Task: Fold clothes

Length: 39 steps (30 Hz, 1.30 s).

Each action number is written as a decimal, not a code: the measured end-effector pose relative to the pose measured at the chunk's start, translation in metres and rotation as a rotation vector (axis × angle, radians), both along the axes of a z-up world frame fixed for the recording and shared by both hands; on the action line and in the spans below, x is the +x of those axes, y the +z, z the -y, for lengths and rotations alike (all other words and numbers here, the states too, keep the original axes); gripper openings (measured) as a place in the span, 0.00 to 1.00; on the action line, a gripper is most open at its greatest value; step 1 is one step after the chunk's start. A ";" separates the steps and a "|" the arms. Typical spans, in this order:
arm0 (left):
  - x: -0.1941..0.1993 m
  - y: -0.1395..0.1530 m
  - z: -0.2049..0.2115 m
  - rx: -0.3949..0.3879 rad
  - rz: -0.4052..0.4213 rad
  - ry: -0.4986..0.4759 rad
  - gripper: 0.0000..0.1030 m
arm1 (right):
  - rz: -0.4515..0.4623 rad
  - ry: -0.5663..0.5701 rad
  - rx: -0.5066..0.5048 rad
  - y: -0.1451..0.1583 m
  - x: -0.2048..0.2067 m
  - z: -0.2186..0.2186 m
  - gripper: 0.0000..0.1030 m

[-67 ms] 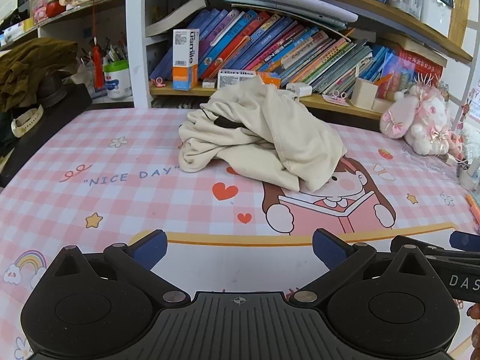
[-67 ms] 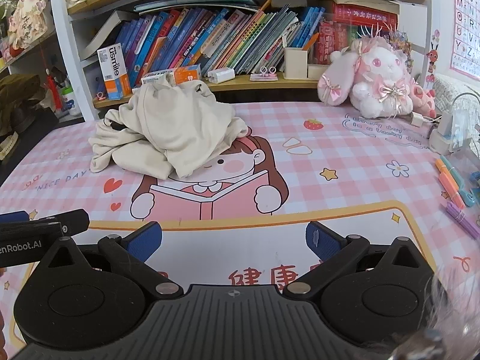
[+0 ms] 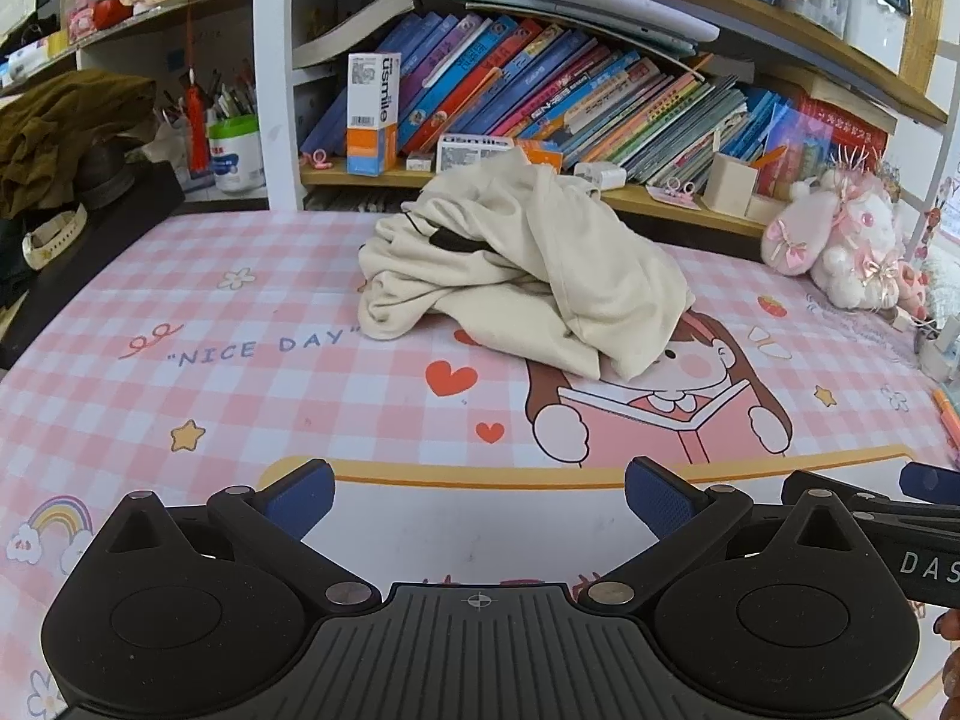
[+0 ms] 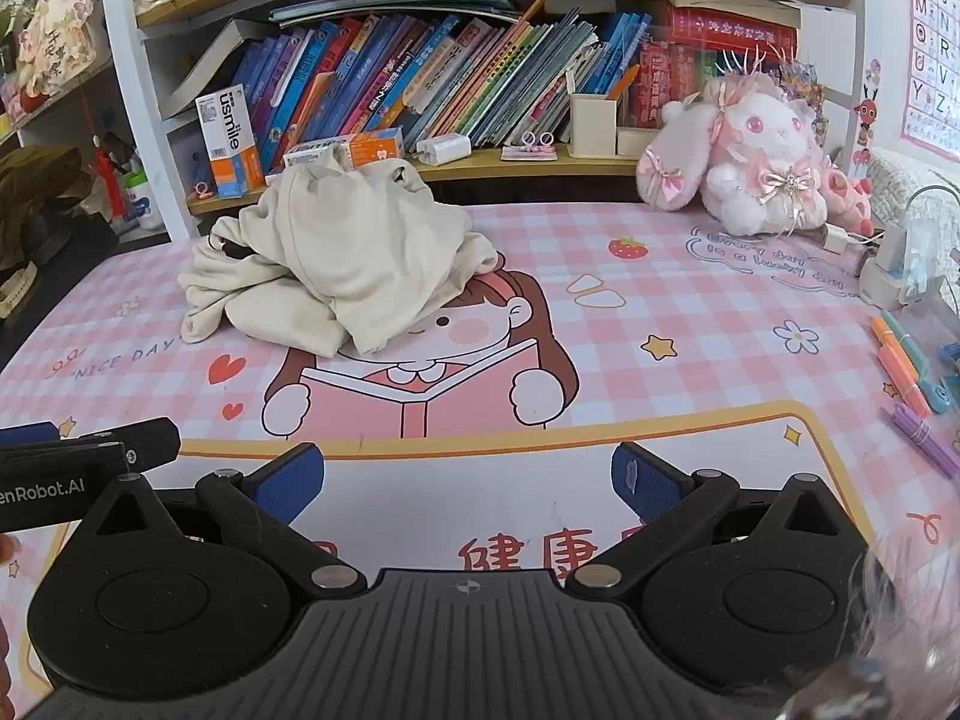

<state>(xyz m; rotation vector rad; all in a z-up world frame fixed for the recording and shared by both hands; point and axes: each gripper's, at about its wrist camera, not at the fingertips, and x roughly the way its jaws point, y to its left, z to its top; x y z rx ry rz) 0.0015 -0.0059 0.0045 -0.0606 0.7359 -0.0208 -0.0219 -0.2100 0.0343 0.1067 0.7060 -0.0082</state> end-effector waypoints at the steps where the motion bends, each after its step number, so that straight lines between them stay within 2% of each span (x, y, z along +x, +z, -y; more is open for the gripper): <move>1: 0.000 0.001 0.001 0.003 0.000 0.001 1.00 | 0.001 -0.001 -0.002 0.000 0.000 0.000 1.00; 3: 0.001 0.003 0.005 0.005 0.000 0.000 1.00 | 0.002 -0.001 -0.004 0.000 0.000 0.000 1.00; 10: -0.006 -0.018 0.004 0.012 0.021 0.006 1.00 | 0.001 0.000 -0.001 0.001 0.000 0.000 1.00; 39: -0.010 -0.007 0.002 -0.012 -0.025 -0.001 1.00 | 0.001 0.003 0.001 0.001 -0.003 -0.002 1.00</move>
